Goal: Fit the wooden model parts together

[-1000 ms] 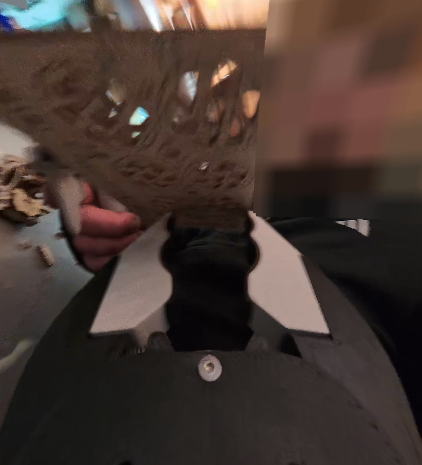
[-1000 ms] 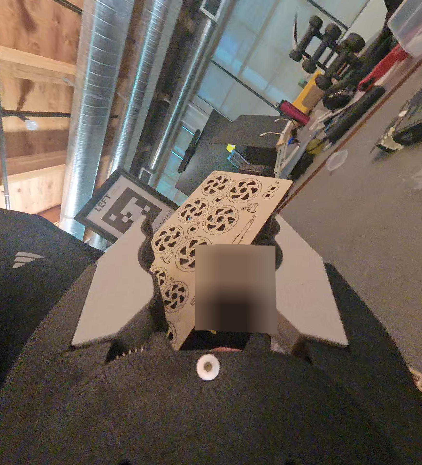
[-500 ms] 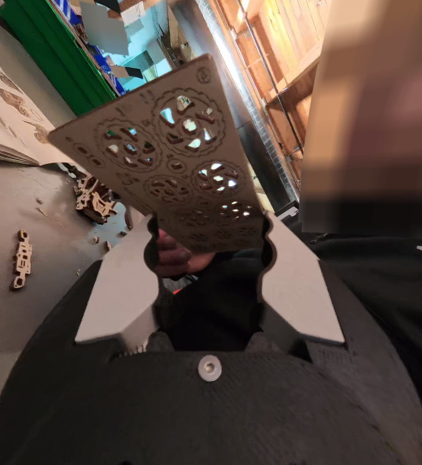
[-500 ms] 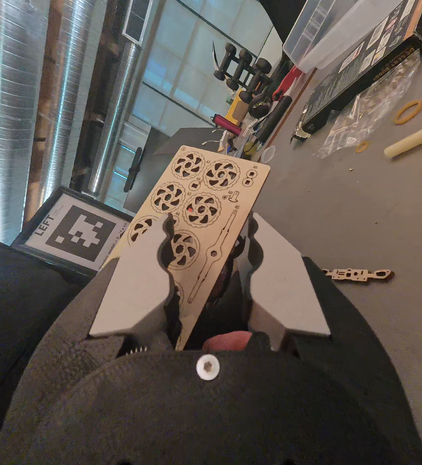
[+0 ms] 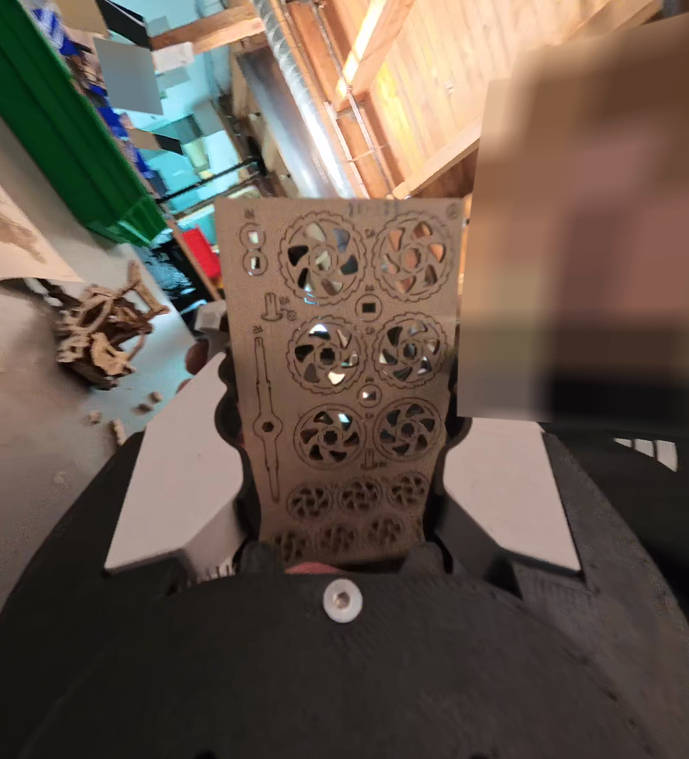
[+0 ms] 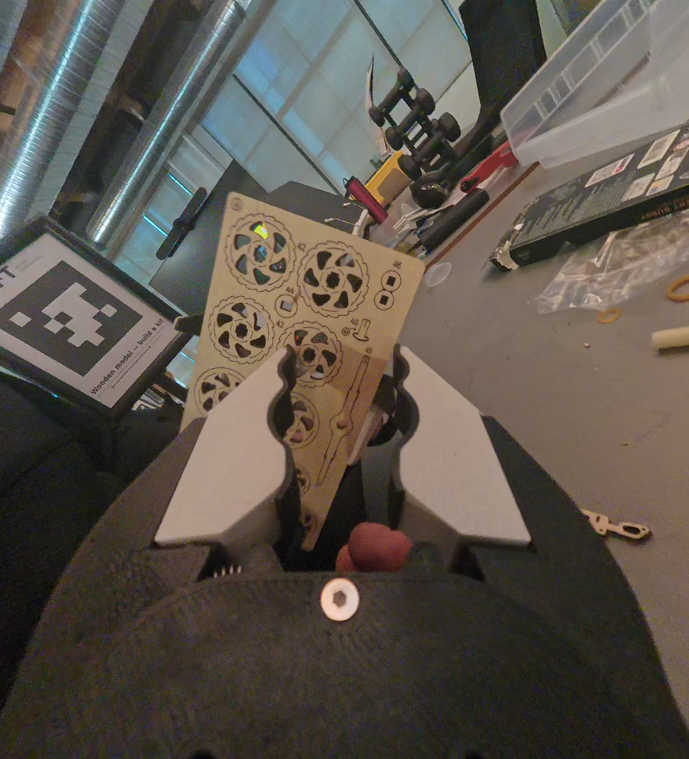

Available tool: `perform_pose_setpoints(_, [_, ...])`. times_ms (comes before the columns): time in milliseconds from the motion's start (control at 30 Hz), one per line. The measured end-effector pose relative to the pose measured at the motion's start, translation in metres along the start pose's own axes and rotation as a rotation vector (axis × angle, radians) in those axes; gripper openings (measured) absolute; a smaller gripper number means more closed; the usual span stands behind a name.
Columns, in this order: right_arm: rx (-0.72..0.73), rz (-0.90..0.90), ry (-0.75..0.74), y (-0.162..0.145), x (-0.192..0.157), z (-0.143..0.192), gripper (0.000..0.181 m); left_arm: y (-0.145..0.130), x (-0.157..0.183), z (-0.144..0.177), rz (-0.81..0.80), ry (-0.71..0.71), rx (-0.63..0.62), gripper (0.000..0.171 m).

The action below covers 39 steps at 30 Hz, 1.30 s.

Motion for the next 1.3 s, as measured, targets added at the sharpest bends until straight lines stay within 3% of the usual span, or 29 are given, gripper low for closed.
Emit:
perform_pose_setpoints(167, [0.004,0.021,0.043,0.0,-0.005,0.004,0.062,-0.01,0.003,-0.016,0.07,-0.187,-0.009,0.098])
perform_pose_setpoints(267, [0.0,0.053,0.15,0.001,-0.013,0.008,0.063,-0.018,0.008,-0.03,0.119,-0.313,-0.03,0.098])
perform_pose_setpoints(300, [0.012,0.04,0.209,0.001,-0.015,0.009,0.079,-0.022,0.008,-0.037,0.14,-0.337,-0.057,0.098])
perform_pose_setpoints(433, [0.008,0.03,0.305,-0.001,-0.021,0.021,0.075,-0.035,0.007,-0.059,0.173,-0.381,-0.127,0.099])
perform_pose_setpoints(633, [0.031,-0.005,0.303,0.002,-0.015,0.035,0.075,-0.029,0.002,-0.063,0.176,-0.273,-0.187,0.097])
perform_pose_setpoints(767, [0.084,-0.046,0.287,0.002,-0.013,0.04,0.083,-0.017,0.001,-0.054,0.105,-0.134,-0.067,0.096])
perform_pose_setpoints(1000, [0.112,-0.025,0.306,0.003,-0.024,0.043,0.078,-0.007,0.018,-0.034,0.014,0.013,0.069,0.092])
perform_pose_setpoints(1067, [0.096,-0.003,0.329,0.002,-0.031,0.043,0.068,-0.002,0.027,-0.026,-0.02,0.06,0.106,0.088])
perform_pose_setpoints(1200, [0.05,0.033,0.275,-0.002,-0.038,0.043,0.066,0.004,0.048,-0.03,-0.088,0.092,0.067,0.117])
perform_pose_setpoints(1300, [-0.002,0.085,0.184,0.0,-0.041,0.038,0.061,0.005,0.056,-0.05,-0.168,0.159,-0.035,0.134])
Point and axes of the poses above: each gripper's, where its closed fingertips meet, z back along the fingers, y out of its top, x = y × z across the jaws, the point moved 9 cm from there along z, back along the fingers, and after that the axes turned 10 degrees about -x, right-handed, at the moved point
